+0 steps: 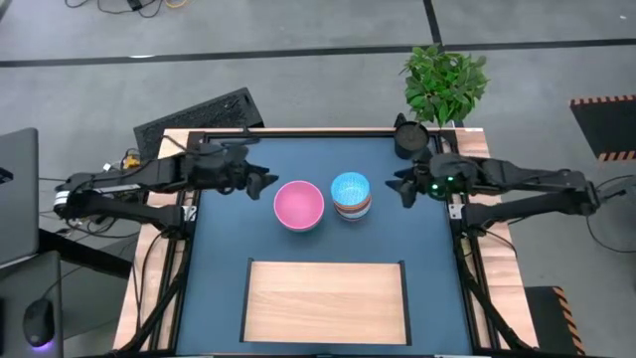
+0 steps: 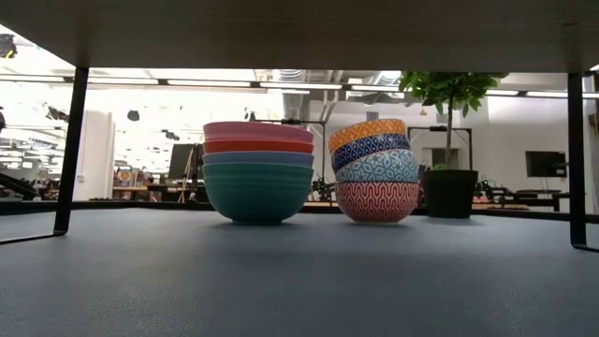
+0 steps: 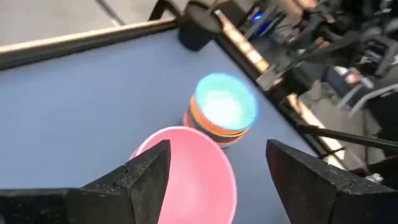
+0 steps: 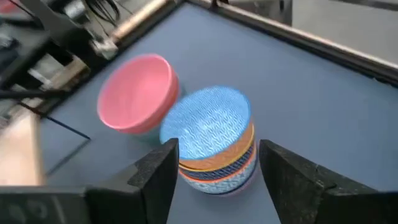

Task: Place and stack bowls onto a shelf
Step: Put the light blue patterned bowl on the shelf

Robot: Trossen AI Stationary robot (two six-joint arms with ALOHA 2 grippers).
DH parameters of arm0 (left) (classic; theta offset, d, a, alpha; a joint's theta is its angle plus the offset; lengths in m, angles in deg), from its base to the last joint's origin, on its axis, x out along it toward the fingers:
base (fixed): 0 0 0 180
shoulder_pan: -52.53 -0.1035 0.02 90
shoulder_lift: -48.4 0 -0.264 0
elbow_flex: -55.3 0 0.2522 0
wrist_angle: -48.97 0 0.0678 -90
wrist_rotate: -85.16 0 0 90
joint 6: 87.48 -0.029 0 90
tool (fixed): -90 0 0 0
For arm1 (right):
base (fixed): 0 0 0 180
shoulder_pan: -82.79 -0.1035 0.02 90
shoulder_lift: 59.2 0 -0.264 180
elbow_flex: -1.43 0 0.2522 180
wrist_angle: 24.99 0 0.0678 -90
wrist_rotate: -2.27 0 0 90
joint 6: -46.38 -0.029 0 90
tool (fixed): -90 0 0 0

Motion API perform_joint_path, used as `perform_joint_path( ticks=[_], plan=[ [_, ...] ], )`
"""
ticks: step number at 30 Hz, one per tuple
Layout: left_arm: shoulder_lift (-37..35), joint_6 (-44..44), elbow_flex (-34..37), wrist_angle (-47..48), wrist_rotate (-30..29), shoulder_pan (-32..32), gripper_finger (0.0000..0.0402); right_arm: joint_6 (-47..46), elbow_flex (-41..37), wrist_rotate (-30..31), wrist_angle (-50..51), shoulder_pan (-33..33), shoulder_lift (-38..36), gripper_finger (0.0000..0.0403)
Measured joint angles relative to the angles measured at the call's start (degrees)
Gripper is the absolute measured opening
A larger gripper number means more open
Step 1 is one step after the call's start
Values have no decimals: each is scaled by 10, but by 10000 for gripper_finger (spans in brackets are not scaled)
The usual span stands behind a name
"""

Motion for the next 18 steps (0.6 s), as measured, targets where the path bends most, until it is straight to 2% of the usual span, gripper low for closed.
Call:
perform_joint_path(
  ticks=[6, 11, 18],
  plan=[
    [41, 15, 0, 10, 1, -21, 249, -50, 0, 29, 11, 10, 42, 249],
    [67, 15, 0, 14, 34, -39, 249, -76, 3, 28, 13, 39, 77, 249],
    [75, 21, 0, 40, 49, -57, 249, -62, 69, 9, 46, 66, 152, 249]
  ],
)
